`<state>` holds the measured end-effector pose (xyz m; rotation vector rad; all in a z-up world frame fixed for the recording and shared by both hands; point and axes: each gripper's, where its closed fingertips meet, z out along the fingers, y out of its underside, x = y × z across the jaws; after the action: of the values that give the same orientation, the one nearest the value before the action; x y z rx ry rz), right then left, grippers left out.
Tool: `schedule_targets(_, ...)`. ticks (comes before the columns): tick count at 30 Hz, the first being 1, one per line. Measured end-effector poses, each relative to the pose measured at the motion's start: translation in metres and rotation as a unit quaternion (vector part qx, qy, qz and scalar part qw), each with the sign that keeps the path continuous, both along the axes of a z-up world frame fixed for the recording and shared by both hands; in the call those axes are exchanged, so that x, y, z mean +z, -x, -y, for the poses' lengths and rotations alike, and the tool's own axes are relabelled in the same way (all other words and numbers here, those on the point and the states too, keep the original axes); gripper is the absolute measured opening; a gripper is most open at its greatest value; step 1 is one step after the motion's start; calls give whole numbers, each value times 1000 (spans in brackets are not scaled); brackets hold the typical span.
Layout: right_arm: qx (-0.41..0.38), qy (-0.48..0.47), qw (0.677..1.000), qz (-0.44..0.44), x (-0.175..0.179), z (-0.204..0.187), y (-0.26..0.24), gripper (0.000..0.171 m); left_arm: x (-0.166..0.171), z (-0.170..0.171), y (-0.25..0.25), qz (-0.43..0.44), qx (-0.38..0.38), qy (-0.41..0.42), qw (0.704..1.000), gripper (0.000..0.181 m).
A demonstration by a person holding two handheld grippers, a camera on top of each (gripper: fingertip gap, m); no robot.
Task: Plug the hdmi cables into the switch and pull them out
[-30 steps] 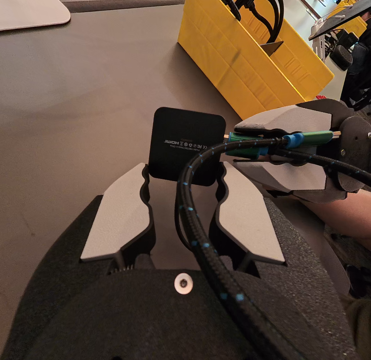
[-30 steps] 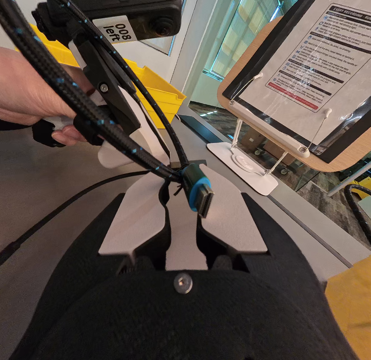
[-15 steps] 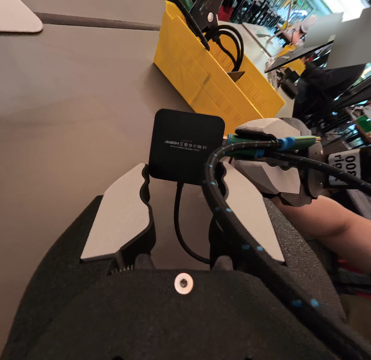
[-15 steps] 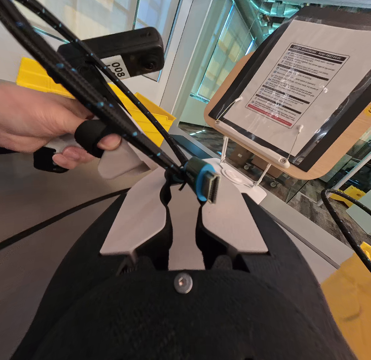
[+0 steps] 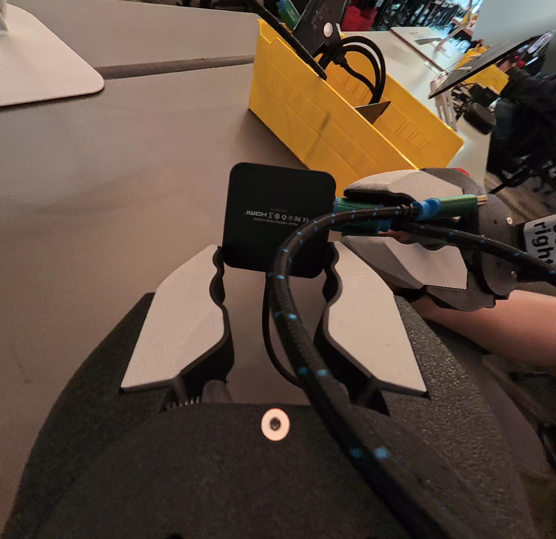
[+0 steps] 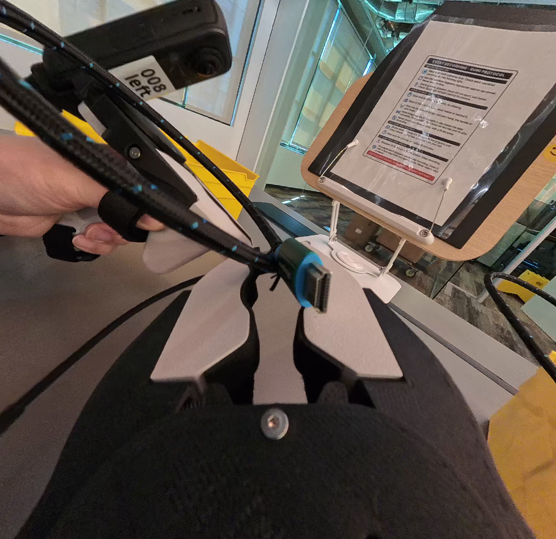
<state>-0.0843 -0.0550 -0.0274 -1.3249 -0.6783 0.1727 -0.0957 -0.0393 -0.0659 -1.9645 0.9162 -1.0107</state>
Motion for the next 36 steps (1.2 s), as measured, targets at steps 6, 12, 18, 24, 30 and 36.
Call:
schedule_targets(6, 26, 6, 998, -60, 15, 2, -4, 23, 14, 2, -2, 38, -24, -1, 999, 65)
schedule_targets(12, 106, 45, 975, -192, 41, 10, -23, 21, 36, 4, 4, 87, -68, -69, 992, 67)
schedule_targets(18, 168, 127, 926, -312, 49, 10, -40, 20, 34, 26, -6, -6, -101, -278, 955, 65)
schedule_targets(24, 212, 209, 850, -434, 44, 2, -55, 20, 4, 42, -26, -60, -105, -316, 941, 68)
schedule_targets(30, 221, 224, 844, -435, 43, 4, -48, 19, 8, 33, -38, -96, -26, -418, 903, 69)
schedule_targets(36, 191, 205, 861, -424, 46, 3, -54, 20, 23, 37, -35, -80, -6, -476, 876, 38)
